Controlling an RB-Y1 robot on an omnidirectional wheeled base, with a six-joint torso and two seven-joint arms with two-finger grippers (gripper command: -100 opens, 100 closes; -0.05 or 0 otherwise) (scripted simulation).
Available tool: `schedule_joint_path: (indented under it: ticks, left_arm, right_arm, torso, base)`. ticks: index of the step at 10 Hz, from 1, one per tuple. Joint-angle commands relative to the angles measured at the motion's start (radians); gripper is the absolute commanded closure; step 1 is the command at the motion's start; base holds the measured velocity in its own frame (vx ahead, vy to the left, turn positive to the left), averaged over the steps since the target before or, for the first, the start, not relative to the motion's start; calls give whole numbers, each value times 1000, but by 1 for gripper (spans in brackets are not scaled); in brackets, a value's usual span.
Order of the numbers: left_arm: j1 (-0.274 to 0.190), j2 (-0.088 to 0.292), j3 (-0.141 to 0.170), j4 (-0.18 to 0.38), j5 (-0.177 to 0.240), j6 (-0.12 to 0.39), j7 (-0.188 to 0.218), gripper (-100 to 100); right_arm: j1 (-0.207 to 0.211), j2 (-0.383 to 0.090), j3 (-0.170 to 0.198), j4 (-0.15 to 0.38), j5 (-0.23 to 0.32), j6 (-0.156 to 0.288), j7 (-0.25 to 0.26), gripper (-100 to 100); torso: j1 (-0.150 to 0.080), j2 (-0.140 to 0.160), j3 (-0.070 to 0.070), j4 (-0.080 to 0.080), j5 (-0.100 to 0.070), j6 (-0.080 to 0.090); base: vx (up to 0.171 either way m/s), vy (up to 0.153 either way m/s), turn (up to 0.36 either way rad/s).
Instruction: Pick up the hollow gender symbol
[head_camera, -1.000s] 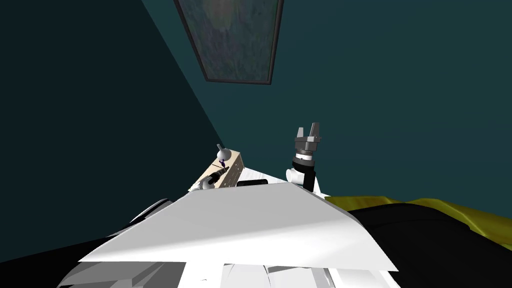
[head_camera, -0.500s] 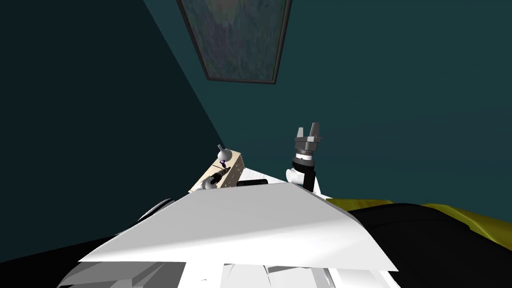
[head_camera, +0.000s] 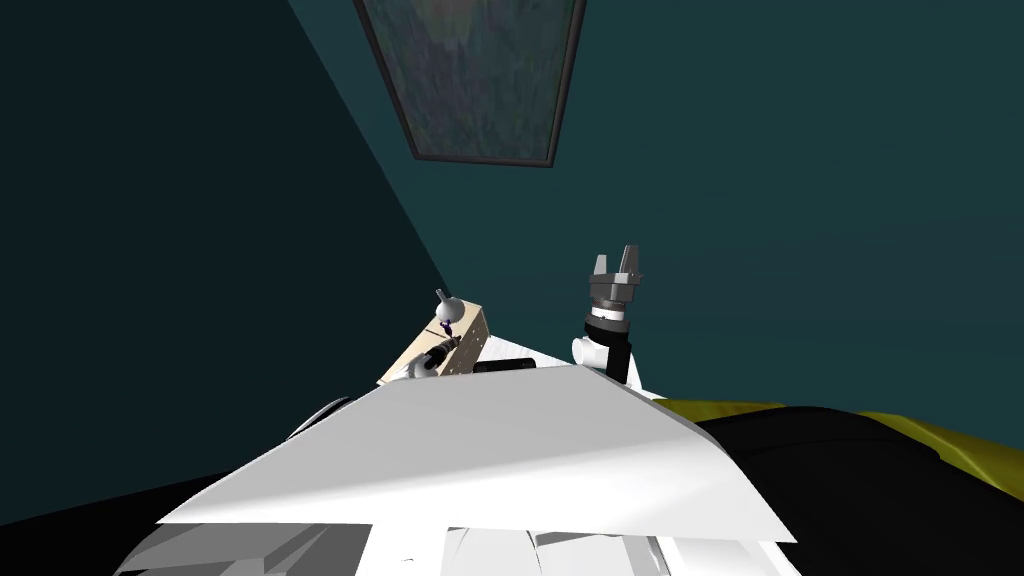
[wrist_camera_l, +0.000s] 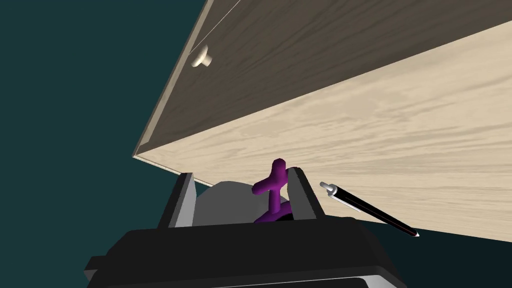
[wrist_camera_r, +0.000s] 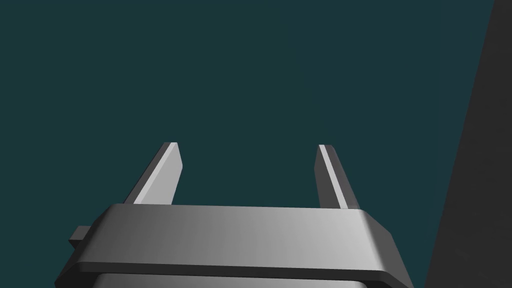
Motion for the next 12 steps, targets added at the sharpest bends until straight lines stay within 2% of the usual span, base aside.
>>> schedule_joint_path:
  ticks: [1,4,5,6,10,11,12]
  left_arm:
    - [0,0,0,0,0,0,0,100]
    - [1,1,0,1,0,2,0,100]
    - [1,1,0,1,0,2,0,0]
    - [0,33,-28,-18,11,3,36,100]
    - [-1,101,-87,-59,34,18,109,100]
    - [0,91,-79,-60,31,20,95,100]
    - [1,95,-82,-63,32,23,101,0]
  right_arm:
    - [0,0,0,0,0,0,0,0]
    - [0,0,0,0,0,0,0,0]
    - [0,0,0,0,0,0,0,0]
    - [0,0,0,0,0,0,0,0]
    - [0,0,0,0,0,0,0,0]
    - [0,0,0,0,0,0,0,0]
    - [0,0,0,0,0,0,0,0]
  torso:
    - [0,0,0,0,0,0]
    - [-1,0,0,1,0,1]
    - [-1,0,1,1,0,1]
    - [-1,0,1,1,0,1]
    - [-1,2,1,1,0,1]
    - [-2,3,2,1,0,1]
    - [-2,2,2,1,0,1]
  base:
    - [0,0,0]
    - [0,0,0]
    - [0,0,0]
    - [-6,18,-43]
    - [-16,0,-35]
    - [-17,-9,-3]
    - [0,0,0]
